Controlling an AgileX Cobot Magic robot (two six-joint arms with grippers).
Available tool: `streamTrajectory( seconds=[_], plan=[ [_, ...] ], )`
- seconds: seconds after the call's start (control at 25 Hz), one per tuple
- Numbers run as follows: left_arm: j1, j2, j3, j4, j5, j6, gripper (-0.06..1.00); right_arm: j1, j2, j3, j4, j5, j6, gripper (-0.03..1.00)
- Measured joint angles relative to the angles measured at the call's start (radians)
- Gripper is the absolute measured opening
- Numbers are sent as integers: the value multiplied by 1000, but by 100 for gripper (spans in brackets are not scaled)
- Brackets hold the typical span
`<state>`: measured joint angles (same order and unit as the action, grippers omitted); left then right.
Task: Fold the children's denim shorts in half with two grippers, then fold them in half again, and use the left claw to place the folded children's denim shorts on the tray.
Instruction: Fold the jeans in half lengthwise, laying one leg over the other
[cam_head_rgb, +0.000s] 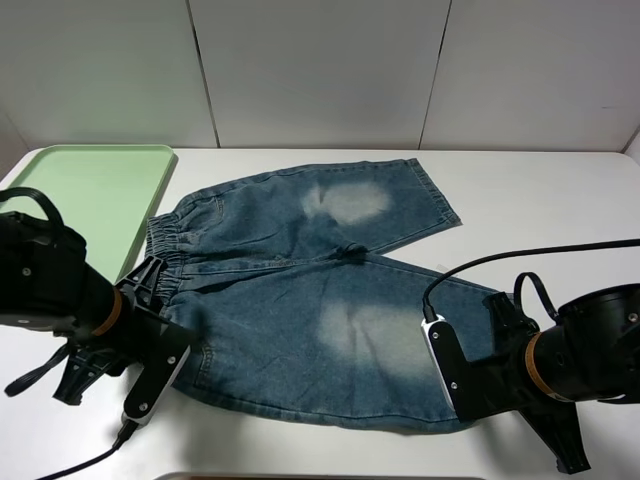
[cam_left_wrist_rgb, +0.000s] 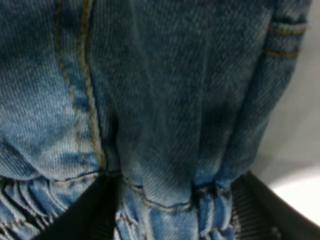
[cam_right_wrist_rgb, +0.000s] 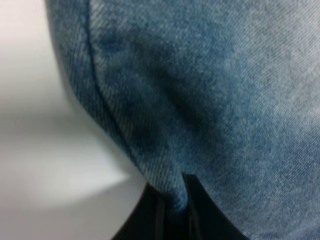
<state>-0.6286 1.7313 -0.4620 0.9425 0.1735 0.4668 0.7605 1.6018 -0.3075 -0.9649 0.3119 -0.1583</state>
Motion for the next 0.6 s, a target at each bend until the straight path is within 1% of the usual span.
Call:
streamTrajectory(
  seconds=[0.04,0.16,0.2,0.44,0.52,0.6],
  plan=[
    [0,4,0,7,4,-1,42,0,0,0,0,0,0,1],
    [0,10,0,20,10,-4,18,0,0,0,0,-1,0,1],
    [0,10,0,23,10,-9,14,0,0,0,-2,-1,1,1],
    [-24,-4,1,20,17,-88,14,0,1,-33,-10,27,4,1],
    [-28,-28,3,11,9,-144,14,0,2,-68,-10,54,20,1],
    [-29,-70,4,8,-5,-218,14,0,-3,-115,-10,85,80,1]
  ],
)
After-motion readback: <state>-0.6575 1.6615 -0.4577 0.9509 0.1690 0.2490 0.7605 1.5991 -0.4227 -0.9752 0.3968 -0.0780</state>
